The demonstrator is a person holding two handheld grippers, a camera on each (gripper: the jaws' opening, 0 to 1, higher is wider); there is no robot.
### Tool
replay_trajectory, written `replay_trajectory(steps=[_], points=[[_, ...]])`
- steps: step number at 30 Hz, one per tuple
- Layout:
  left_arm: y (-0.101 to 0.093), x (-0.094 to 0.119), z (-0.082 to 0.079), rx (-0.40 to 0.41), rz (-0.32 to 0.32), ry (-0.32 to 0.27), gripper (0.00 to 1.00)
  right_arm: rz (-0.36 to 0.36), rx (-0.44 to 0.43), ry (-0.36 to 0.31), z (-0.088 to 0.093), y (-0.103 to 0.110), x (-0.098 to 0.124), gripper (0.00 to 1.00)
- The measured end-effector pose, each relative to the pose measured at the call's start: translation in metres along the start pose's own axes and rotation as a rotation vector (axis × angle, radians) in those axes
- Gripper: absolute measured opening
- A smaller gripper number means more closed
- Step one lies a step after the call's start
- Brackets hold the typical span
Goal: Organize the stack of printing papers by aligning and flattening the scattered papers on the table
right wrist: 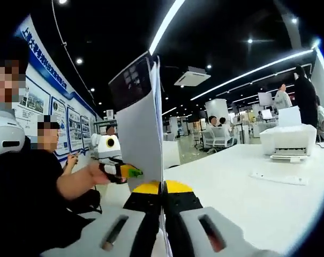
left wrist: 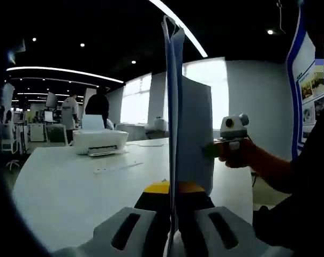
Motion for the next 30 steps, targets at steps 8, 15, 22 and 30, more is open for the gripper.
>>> replay_trajectory(steps=[8,15,22,30], points=[[0.002,-0.001,0.01,0.046,-0.022,0.003,0.29,0.028,-0.071,0.024,0.009,-0.025,0.007,0.11],[-0.007,-0.002,-0.007,-0.03,-0.003,-0.021,0.06,-0.015,-0.031,-0.004,-0.005,-0.016,0.008,0.0],[-0.009,0.0,0.007,-0.017,-0.014,0.0,0.35,0.015,-0.037,0.028,0.008,-0.03,0.007,0.26],[-0.016,-0.002,0.003,-0.042,0.022,-0.012,0.06,-0.021,0.012,0.03,0.004,-0.019,0.006,0.0]])
Point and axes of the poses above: the point that each gripper's makers call its tool centre point, and the gripper's own axes: x roughly backward along the fingers, y roughly to its left, z roughly out of its underside, the point moved 4 cm from there along x, roughly backward along the fingers, and after that the axes turned 11 degrees about -x, right-handed, at the moved point
